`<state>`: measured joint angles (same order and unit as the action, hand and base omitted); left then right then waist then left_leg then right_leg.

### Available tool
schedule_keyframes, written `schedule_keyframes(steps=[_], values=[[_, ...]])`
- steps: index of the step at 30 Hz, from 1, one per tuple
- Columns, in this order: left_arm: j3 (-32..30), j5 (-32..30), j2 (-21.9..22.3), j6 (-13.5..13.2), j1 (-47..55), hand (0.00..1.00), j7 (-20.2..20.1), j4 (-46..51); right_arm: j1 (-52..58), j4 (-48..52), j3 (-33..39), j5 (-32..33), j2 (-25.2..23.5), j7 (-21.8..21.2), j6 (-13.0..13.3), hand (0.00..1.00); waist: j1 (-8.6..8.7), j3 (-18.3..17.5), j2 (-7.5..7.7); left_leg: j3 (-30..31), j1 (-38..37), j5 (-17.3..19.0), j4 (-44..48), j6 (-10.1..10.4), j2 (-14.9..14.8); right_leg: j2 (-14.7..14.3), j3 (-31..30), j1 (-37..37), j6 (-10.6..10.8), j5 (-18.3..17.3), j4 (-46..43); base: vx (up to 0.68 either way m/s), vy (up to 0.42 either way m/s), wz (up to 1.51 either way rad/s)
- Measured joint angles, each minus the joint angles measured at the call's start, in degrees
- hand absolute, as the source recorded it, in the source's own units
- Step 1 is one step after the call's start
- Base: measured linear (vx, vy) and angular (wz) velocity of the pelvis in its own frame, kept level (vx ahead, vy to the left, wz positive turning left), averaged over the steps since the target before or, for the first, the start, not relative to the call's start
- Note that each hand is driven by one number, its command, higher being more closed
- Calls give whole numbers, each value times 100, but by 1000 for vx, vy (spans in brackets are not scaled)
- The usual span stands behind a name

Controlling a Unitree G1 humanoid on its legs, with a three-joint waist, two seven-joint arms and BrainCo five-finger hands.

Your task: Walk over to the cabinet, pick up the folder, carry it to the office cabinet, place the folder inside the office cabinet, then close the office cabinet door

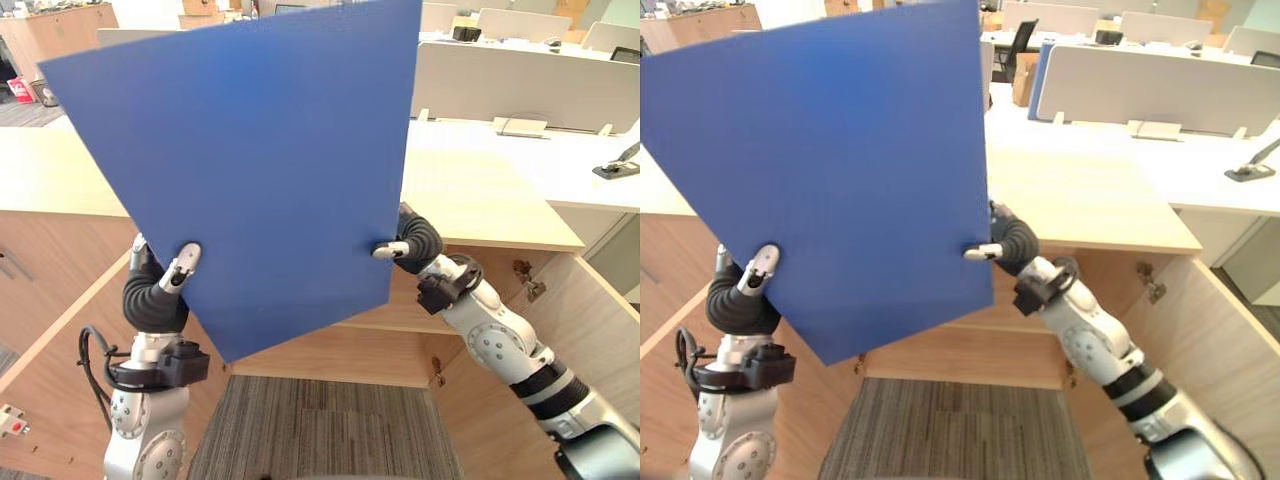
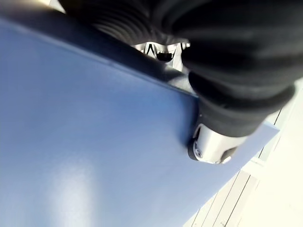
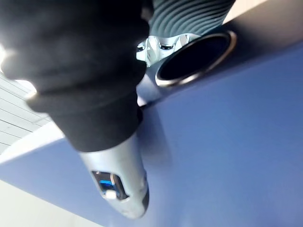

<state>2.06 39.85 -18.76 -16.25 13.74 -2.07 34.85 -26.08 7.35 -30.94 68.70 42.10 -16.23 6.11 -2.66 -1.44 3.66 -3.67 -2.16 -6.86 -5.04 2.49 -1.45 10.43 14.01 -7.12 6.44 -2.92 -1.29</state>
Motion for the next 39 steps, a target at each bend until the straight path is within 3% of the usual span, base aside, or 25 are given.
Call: schedule_keyframes(steps=[4, 5, 10, 11, 14, 17, 22, 27, 31, 34, 36, 39], values=[[23, -70, -202, -100, -7, 100, 38, 0, -468, 74, -546, 9, 641, -71, -78, 0, -19, 6, 9, 8, 4, -7, -1, 2, -1, -2, 5, 0, 0, 0, -4, 0, 0, 0], [34, -110, -241, -172, -13, 100, 41, 1, -602, 155, -722, 14, 864, -106, -83, 100, -35, 8, 12, 10, 6, -7, -1, 3, -1, -2, 5, 1, 0, 0, -5, 0, 0, 0], [112, -115, -407, -336, -19, 100, 108, 0, -996, 340, -1087, 13, 1354, -124, -98, 100, -103, 17, 25, 10, 11, -8, 0, 5, -2, -3, 5, 6, 0, -1, -7, 0, 0, 0], [119, -117, -414, -374, -30, 0, 115, 1, -1081, 375, -1121, 10, 1444, -123, -98, 100, -124, 21, 31, 11, 12, -8, -1, 5, -2, -3, 5, 6, 0, -1, -8, 0, 0, 0], [217, -144, -450, -435, -39, 0, 115, 0, -1157, 384, -1106, 20, 1529, -91, -96, 100, -157, 34, 52, 15, 19, -10, 0, 8, -2, -3, 5, 13, -1, -1, -14, 0, 0, 0], [617, -167, -817, -436, -38, 0, 37, -228, -1158, 371, -1074, -19, 1660, 97, -93, 100, -184, 43, 59, 15, 21, -12, -1, 9, -2, -1, 4, 20, 0, -2, -23, 0, 0, 0], [1104, 312, -932, -383, -61, 0, -266, -1133, -1151, 352, -1101, -314, 1706, 200, -269, 100, -157, 50, 50, 4, 115, -45, 0, 21, -14, -2, -10, 163, 0, -4, -97, 0, 0, 0], [1991, 795, -1295, 133, -217, 0, -879, -2562, -982, 194, -1137, -721, 1673, 280, -559, 100, -121, 60, 47, -30, 132, -64, 0, 19, -25, -2, -51, 228, 0, -4, -159, -19, 10, -3], [2450, 644, -1274, 518, -229, 0, -1209, -3703, -646, 176, -1125, -973, 1521, 352, -692, 100, -75, 61, 43, -114, 126, -61, -25, 23, -68, -28, -150, 299, 0, -7, -193, -30, 8, -11], [2454, 228, -966, 623, -281, 0, -1318, -4970, -239, 78, -826, -1097, 1237, 464, -697, 100, -47, 69, 37, -166, 150, -57, -27, 42, -119, -70, -189, 358, 0, -6, -181, -39, -10, -11], [2253, -107, -513, 1072, -340, 0, -1164, -6597, -4, -2, -217, -734, 696, 383, -677, 100, 64, 67, 32, -228, 151, -59, -25, 48, -168, -117, -275, 393, -18, 8, -160, 1, -11, -16], [1711, -446, -119, 1474, -214, 0, -1001, -7941, 119, 292, 587, -684, 149, 252, -400, 100, 177, 63, 38, -288, 151, -46, 0, 67, -210, -167, -336, 395, -46, 31, -96, 26, -14, -11]])
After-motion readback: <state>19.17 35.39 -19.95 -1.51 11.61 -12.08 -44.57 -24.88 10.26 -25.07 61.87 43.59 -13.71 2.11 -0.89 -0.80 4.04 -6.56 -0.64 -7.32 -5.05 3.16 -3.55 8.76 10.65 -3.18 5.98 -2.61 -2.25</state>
